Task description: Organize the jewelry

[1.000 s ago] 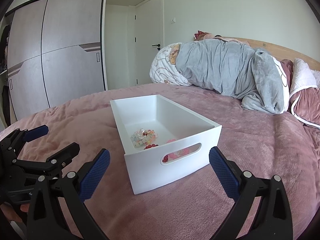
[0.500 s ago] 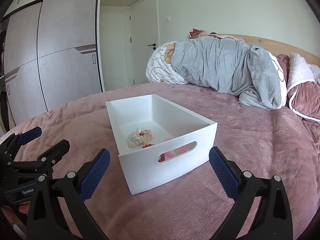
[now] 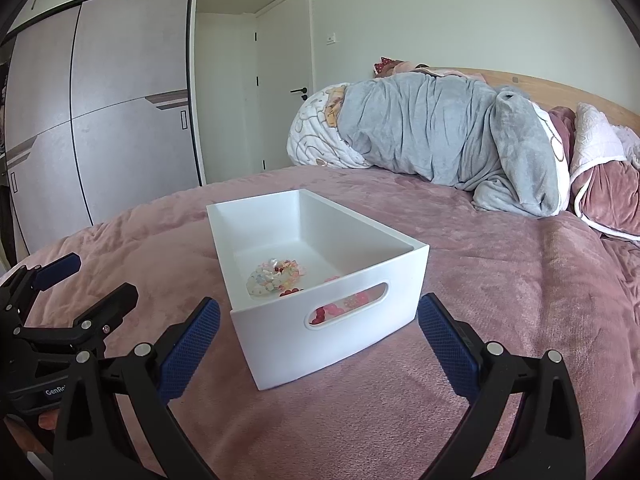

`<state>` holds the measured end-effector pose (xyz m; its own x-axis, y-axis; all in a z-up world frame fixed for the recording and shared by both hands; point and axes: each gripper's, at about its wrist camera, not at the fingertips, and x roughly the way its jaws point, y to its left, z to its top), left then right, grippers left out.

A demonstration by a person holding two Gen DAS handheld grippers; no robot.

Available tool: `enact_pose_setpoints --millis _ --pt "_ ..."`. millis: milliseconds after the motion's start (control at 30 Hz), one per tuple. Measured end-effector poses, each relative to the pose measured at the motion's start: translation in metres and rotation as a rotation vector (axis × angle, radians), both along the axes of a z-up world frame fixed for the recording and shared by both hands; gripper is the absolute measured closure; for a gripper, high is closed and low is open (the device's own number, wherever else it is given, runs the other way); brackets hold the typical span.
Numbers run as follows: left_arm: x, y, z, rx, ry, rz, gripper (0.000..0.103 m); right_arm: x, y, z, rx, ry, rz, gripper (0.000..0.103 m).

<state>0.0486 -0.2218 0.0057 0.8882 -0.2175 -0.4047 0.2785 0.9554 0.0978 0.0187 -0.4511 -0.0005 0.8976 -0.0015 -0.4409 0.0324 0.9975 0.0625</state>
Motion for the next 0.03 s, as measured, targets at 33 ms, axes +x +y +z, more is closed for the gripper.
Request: enact_pose_setpoints --millis 33 --pt "-0.0002 0.0005 -0.0001 0.000 0.000 0.000 0.004 0.0000 -0.0003 -0.0002 0.001 0.000 -0.001 0.005"
